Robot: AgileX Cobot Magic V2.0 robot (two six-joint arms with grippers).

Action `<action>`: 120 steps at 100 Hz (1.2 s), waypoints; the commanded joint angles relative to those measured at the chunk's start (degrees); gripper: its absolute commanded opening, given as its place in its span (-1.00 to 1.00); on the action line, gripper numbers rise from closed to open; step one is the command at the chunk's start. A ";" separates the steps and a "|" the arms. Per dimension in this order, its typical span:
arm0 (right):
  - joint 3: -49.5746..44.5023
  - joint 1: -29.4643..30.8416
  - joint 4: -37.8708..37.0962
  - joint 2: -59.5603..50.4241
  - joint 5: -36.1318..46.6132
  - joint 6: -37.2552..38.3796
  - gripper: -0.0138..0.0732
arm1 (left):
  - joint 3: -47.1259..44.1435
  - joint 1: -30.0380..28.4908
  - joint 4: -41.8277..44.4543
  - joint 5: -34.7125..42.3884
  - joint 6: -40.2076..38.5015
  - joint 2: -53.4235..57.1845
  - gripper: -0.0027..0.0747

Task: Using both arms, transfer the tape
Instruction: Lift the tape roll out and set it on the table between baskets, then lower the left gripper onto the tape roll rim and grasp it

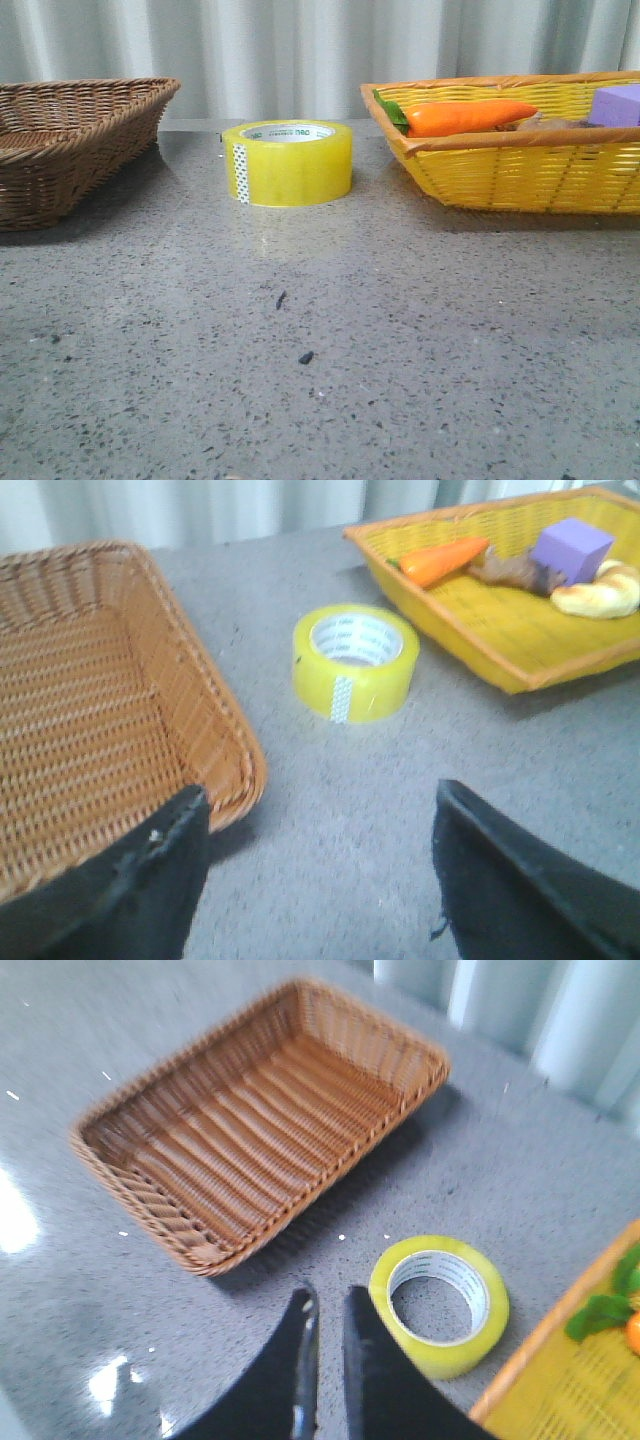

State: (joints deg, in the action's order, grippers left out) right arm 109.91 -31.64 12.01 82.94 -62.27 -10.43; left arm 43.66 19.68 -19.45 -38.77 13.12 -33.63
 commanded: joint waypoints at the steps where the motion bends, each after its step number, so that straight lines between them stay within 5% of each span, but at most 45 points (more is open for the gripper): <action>1: -4.16 -0.07 0.84 -9.91 4.02 -0.73 -0.78 | 5.22 1.47 -1.61 4.36 0.27 -4.78 0.20; 30: -35.67 0.09 -0.57 -39.13 20.35 -0.73 -0.78 | 23.09 7.24 -2.39 1.60 0.27 -27.40 0.20; 47: -48.58 0.34 -0.72 -50.87 27.55 1.25 -0.78 | 37.97 7.72 -2.21 -6.49 -4.05 -42.63 0.21; 82: -50.55 0.34 -1.10 -52.59 24.21 2.81 -0.78 | 65.47 8.50 -0.82 -25.40 -8.70 -70.93 0.21; 120: -50.55 0.34 -1.10 -52.59 21.61 2.81 -0.78 | 67.54 7.55 6.88 -24.86 -9.61 -76.62 0.21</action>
State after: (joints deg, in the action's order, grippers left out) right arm 58.04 -31.54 11.23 29.38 -43.96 -7.87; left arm 109.18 27.63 -11.98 -66.44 4.06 -112.81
